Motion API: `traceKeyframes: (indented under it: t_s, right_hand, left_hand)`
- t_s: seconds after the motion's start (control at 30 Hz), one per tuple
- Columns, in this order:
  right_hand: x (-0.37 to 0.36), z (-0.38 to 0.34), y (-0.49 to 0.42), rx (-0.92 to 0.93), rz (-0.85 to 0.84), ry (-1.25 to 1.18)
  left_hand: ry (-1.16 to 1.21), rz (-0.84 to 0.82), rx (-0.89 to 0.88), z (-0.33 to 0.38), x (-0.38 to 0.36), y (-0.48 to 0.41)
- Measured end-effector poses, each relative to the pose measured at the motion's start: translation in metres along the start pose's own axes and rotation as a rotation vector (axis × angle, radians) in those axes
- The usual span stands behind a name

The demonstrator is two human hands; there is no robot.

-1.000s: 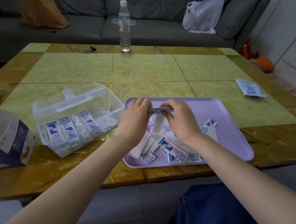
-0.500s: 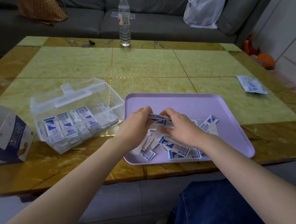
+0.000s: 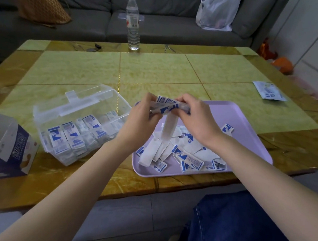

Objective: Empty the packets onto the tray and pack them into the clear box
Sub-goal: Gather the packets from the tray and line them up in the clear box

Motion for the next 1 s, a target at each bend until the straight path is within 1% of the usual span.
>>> traceKeyframes:
  t_s: [0.1,0.17,0.23,0.33,0.43,0.5,0.63,0.77,0.9,1.0]
  right_hand:
    - [-0.010,0.009,0.009,-0.071,-0.021,-0.029]
    - [-0.018,0.017,0.014,-0.118,-0.076,-0.023]
    - [-0.025,0.025,0.019,-0.158,-0.186,0.033]
    - [-0.032,0.036,0.027,-0.183,-0.353,0.186]
    - [-0.036,0.044,0.036,-0.164,-0.422,0.300]
    - [-0.037,0.047,0.041,-0.150,-0.410,0.308]
    - [-0.032,0.051,0.043,-0.179,-0.324,0.249]
    - [-0.032,0.051,0.044,-0.157,-0.344,0.276]
    - [-0.027,0.055,0.044,-0.173,-0.319,0.298]
    - [-0.025,0.061,0.043,-0.202,-0.270,0.273]
  left_hand:
    - [0.040,-0.027,0.062,-0.009,-0.006,0.010]
    - [0.001,-0.062,0.075,-0.015,-0.013,0.015]
    - [-0.075,-0.115,0.049,-0.020,-0.022,0.019]
    - [-0.241,-0.215,0.003,-0.023,-0.033,0.024]
    - [-0.414,-0.312,-0.030,-0.021,-0.043,0.032]
    - [-0.449,-0.320,-0.031,-0.020,-0.046,0.035]
    - [-0.462,-0.339,0.008,-0.022,-0.050,0.034]
    - [-0.426,-0.365,0.051,-0.021,-0.054,0.033]
    - [-0.367,-0.305,0.092,-0.027,-0.055,0.033]
    - [-0.541,-0.358,0.087,-0.035,-0.062,0.036]
Point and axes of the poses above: each hand's wrist, its own y-axis away from the middle knuckle, its own x-axis out of the back of the hand, z = x × y, the point moved 5 cm from there along -y, towards the middle knuckle, and after that the axes turned 5 degrees about -y, right-handed, at the moved point
